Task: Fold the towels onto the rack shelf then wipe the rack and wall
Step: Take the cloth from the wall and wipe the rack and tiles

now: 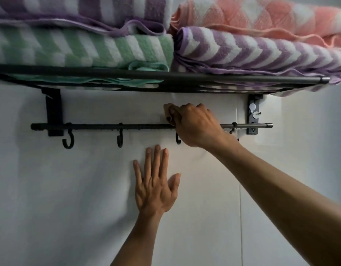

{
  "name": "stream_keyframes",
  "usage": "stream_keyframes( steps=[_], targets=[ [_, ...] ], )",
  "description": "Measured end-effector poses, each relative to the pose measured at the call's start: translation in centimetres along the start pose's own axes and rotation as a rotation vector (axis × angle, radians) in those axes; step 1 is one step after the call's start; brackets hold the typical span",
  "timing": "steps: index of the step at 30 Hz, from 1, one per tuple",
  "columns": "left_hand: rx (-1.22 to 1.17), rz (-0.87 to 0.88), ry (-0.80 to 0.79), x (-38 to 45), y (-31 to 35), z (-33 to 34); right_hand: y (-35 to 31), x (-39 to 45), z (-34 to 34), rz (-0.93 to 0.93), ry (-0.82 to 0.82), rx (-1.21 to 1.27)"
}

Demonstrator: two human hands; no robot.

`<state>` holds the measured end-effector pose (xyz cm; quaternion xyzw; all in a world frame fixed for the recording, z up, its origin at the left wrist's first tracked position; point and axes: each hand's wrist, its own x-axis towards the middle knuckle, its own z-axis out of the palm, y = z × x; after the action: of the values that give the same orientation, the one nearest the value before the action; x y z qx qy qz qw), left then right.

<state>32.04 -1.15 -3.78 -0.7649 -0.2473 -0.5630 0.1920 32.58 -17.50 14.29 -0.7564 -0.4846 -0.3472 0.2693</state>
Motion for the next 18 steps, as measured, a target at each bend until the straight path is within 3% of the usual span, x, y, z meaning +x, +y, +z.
stream_keyframes(
  steps=[7,15,18],
  targets=[
    [-0.04,-0.007,0.016,0.1,0.0,0.1,-5.4,1.1,1.2,-0.101,-0.025,0.047],
    [-0.022,0.009,-0.094,-0.1,-0.1,0.5,-11.9,2.0,2.2,-0.19,-0.108,0.098],
    [-0.019,0.016,-0.023,-0.2,-0.3,0.6,-13.3,2.7,2.3,-0.202,-0.137,0.149]
  ],
)
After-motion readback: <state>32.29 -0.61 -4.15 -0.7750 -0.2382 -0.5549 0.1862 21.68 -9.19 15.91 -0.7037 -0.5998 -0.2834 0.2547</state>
